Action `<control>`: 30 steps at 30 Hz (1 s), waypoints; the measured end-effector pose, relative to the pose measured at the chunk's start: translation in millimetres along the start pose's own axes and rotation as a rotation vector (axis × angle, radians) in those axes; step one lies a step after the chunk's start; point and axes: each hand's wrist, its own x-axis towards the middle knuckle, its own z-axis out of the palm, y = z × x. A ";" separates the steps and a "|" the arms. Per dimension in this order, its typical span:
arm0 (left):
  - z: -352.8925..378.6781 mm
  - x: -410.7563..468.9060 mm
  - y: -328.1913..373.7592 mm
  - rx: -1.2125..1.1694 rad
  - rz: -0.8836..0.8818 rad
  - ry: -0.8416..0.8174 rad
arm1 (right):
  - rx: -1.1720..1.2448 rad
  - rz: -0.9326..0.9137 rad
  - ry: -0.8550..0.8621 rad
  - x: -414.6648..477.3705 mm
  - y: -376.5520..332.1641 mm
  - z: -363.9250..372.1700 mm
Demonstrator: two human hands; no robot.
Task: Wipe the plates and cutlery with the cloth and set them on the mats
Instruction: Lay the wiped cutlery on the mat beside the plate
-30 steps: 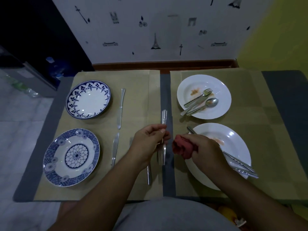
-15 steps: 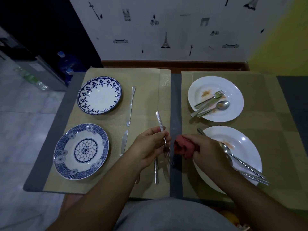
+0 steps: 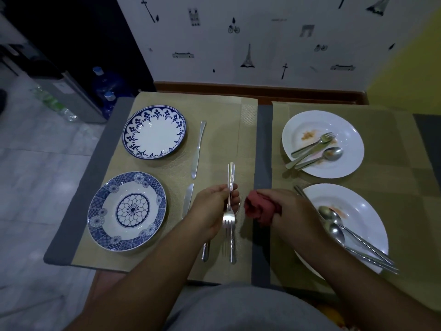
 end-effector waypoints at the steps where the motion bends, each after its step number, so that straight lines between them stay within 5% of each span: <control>1: -1.5 -0.3 1.9 -0.046 -0.010 -0.027 | 0.003 -0.004 -0.004 2.0 -2.4 1.0; 8: -22.0 6.9 15.3 -0.114 -0.107 -0.122 | 0.010 0.000 -0.044 17.1 -10.6 14.6; 19: -46.4 69.5 64.4 0.278 0.014 0.057 | 0.008 0.109 -0.087 69.3 -16.9 36.0; 30: -32.7 142.9 105.7 0.742 0.159 0.038 | -0.058 0.226 0.002 117.2 -8.8 49.1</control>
